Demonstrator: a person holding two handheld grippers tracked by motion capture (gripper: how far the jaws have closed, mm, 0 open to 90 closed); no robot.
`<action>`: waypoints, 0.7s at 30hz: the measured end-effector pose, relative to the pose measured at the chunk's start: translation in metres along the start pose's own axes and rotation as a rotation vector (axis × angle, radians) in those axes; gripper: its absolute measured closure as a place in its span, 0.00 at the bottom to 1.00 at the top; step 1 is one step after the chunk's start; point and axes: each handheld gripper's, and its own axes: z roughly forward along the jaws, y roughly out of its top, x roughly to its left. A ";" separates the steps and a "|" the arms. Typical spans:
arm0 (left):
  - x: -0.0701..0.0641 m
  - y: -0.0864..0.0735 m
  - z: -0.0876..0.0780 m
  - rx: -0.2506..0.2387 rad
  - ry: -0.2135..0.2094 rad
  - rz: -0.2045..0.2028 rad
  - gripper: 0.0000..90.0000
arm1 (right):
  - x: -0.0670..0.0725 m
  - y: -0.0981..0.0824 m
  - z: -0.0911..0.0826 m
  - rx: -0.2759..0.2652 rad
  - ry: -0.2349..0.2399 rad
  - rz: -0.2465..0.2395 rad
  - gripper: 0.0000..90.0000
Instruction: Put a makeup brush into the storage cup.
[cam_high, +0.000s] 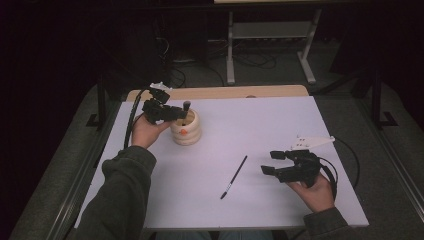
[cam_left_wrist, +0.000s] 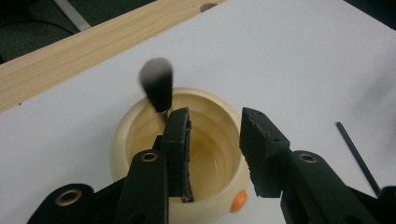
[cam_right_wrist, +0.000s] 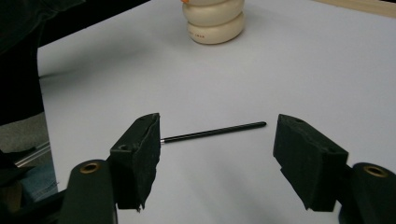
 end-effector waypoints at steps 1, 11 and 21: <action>-0.001 0.000 -0.002 0.001 -0.004 0.004 0.70 | 0.000 0.000 0.001 0.004 -0.004 0.000 0.34; -0.008 -0.007 -0.010 -0.012 -0.019 0.008 0.64 | -0.002 -0.002 0.000 0.001 -0.024 0.008 0.33; -0.012 -0.017 -0.016 -0.014 -0.038 0.013 0.60 | -0.004 -0.003 0.001 0.016 -0.052 0.006 0.33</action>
